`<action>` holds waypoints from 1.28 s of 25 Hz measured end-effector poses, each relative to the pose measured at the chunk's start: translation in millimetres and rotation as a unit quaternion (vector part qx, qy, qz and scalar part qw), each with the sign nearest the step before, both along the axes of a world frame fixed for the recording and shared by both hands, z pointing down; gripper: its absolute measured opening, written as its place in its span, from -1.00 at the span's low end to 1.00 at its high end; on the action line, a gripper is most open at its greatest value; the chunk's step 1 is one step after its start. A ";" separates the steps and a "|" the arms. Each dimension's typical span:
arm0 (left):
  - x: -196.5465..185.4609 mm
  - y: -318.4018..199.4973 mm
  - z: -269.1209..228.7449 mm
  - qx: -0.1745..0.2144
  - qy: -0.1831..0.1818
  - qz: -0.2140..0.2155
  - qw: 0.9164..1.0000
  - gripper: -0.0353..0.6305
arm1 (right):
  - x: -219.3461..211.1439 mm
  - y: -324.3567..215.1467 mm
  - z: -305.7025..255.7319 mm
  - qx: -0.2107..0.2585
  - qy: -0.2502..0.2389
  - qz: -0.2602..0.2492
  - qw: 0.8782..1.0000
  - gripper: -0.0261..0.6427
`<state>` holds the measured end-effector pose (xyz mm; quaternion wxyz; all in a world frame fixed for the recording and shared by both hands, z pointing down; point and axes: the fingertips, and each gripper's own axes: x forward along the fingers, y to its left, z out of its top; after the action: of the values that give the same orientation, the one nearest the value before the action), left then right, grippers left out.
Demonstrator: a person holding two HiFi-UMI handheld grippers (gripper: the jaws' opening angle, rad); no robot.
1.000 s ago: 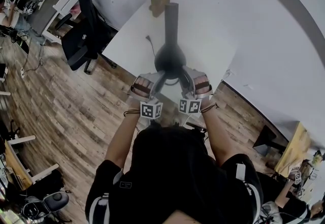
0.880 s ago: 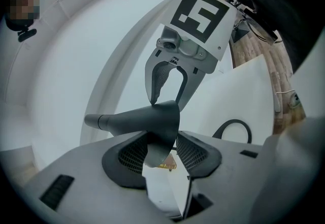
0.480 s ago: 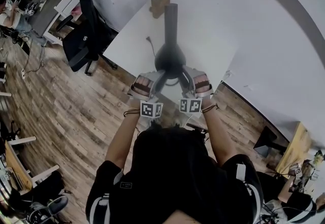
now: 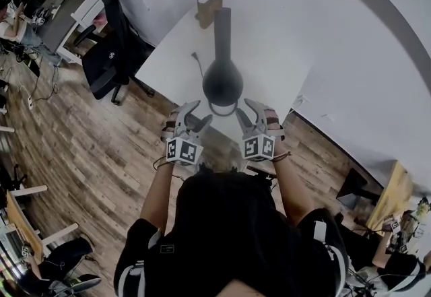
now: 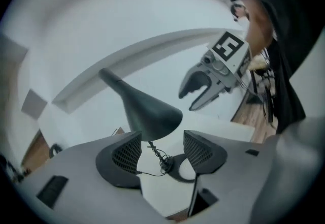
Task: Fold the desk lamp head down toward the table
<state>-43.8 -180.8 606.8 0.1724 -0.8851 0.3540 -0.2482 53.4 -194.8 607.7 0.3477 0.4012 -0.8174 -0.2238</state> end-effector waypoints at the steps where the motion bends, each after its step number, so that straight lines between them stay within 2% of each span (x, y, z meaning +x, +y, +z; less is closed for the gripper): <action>1: -6.4 -2.0 -10.4 -0.019 0.051 -0.017 0.998 -0.09 | 1.4 1.5 -6.6 -0.033 -0.049 0.015 0.998 -0.36; 2: -12.6 -4.4 -23.4 -0.035 0.107 -0.033 0.993 -0.12 | 2.5 2.7 -14.9 -0.060 -0.098 0.028 0.993 -0.41; 4: -23.9 -7.9 -54.7 -0.052 0.215 -0.058 0.974 -0.30 | 3.9 4.5 -35.5 -0.088 -0.183 0.047 0.978 -0.52; 5: -28.9 -7.6 -69.2 -0.055 0.254 -0.067 0.963 -0.38 | 4.1 5.4 -47.3 -0.092 -0.219 0.052 0.970 -0.58; 8: -38.6 -0.5 -109.4 -0.051 0.325 -0.085 0.940 -0.64 | 6.3 8.6 -83.1 -0.094 -0.317 0.068 0.941 -0.73; 10: -40.4 4.1 -132.9 -0.048 0.350 -0.091 0.931 -0.74 | 8.3 9.4 -104.6 -0.094 -0.368 0.076 0.922 -0.80; 12: -40.9 7.6 -153.0 -0.039 0.358 -0.102 0.927 -0.78 | 10.1 10.5 -123.3 -0.089 -0.397 0.081 0.910 -0.82; 16: -43.5 15.4 -171.3 -0.020 0.366 -0.124 0.922 -0.81 | 15.6 15.5 -144.3 -0.070 -0.419 0.096 0.900 -0.87; 22: -31.6 23.7 -144.3 -0.034 0.345 -0.128 0.929 -0.82 | 18.7 24.8 -129.4 -0.067 -0.408 0.109 0.904 -0.88; 32: -32.7 33.3 -136.5 -0.043 0.347 -0.137 0.927 -0.82 | 17.6 35.7 -125.2 -0.065 -0.406 0.113 0.905 -0.89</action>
<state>-76.6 -147.5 470.3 -0.0351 -0.8652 0.4988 0.0380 71.0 -159.1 482.5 0.0342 0.5236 -0.8496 0.0524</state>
